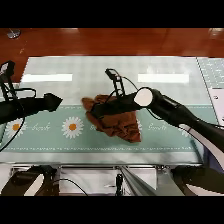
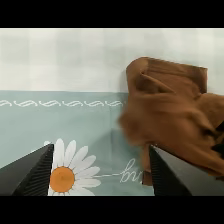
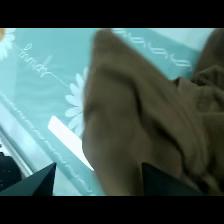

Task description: Fold the shirts.

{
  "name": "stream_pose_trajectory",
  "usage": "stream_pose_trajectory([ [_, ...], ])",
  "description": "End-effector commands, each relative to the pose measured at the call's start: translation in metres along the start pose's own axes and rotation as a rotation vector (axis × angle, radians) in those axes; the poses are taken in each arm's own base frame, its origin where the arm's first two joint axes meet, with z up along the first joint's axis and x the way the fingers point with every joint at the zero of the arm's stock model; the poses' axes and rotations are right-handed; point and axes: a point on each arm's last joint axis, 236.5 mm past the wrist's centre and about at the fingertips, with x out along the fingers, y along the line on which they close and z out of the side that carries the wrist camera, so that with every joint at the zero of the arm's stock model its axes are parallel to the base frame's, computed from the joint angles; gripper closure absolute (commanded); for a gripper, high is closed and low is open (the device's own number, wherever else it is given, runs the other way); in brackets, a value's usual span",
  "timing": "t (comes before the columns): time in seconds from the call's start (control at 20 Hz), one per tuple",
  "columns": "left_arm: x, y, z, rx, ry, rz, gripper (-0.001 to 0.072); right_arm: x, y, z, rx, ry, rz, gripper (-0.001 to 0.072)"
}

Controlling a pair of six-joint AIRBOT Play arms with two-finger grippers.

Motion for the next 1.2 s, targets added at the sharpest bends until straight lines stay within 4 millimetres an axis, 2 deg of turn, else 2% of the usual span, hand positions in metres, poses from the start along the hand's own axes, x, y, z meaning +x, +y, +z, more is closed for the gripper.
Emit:
stream_pose_trajectory([
  [0.0, 0.004, 0.002, -0.010, -0.008, 0.052, 0.005, 0.0007, -0.032, -0.023, 0.037, 0.074, -0.040, 0.013, 0.0095],
  [0.05, 0.007, 0.004, -0.020, -0.010, 0.100, 0.009, 0.0007, -0.067, -0.049, 0.062, 0.102, -0.105, -0.042, 0.0095],
  [0.1, 0.011, 0.006, -0.034, -0.017, 0.168, 0.015, 0.0006, -0.109, -0.085, 0.081, 0.127, -0.174, -0.123, 0.0095],
  [0.15, 0.015, 0.010, -0.047, -0.025, 0.234, 0.022, 0.0007, -0.150, -0.121, 0.087, 0.153, -0.213, -0.218, 0.0095],
  [0.2, 0.023, 0.015, -0.060, -0.042, 0.289, 0.032, 0.0007, -0.193, -0.163, 0.079, 0.184, -0.223, -0.342, 0.0095],
  [0.3, 0.044, 0.019, -0.081, -0.111, 0.387, 0.026, 0.0006, -0.256, -0.231, 0.042, 0.291, -0.227, -0.536, 0.0095],
  [0.35, 0.056, 0.014, -0.087, -0.145, 0.424, -0.004, 0.0007, -0.274, -0.254, 0.019, 0.368, -0.243, -0.575, 0.0095],
  [0.4, 0.070, 0.006, -0.090, -0.175, 0.451, -0.054, 0.0007, -0.281, -0.268, -0.004, 0.445, -0.255, -0.580, 0.0096],
  [0.5, 0.096, -0.009, -0.088, -0.259, 0.475, -0.145, 0.0007, -0.277, -0.283, -0.051, 0.538, -0.259, -0.583, 0.0096],
  [0.65, 0.125, -0.026, -0.069, -0.461, 0.459, -0.316, 0.0007, -0.253, -0.283, -0.103, 0.578, -0.223, -0.577, 0.0096],
  [0.7, 0.132, -0.028, -0.065, -0.519, 0.460, -0.359, 0.0007, -0.245, -0.279, -0.111, 0.591, -0.218, -0.556, 0.0096],
  [0.85, 0.152, -0.027, -0.078, -0.583, 0.514, -0.395, 0.0007, -0.224, -0.265, -0.118, 0.619, -0.226, -0.459, 0.0096],
  [1.0, 0.167, -0.038, -0.068, -0.599, 0.464, -0.469, 0.0007, -0.205, -0.252, -0.124, 0.610, -0.191, -0.399, 0.0096],
  [1.1, 0.174, -0.042, -0.066, -0.587, 0.465, -0.480, 0.0007, -0.186, -0.235, -0.133, 0.563, -0.116, -0.370, 0.0096],
  [1.15, 0.174, -0.044, -0.064, -0.573, 0.473, -0.495, 0.0075, -0.177, -0.227, -0.137, 0.546, -0.081, -0.362, 0.0096],
])
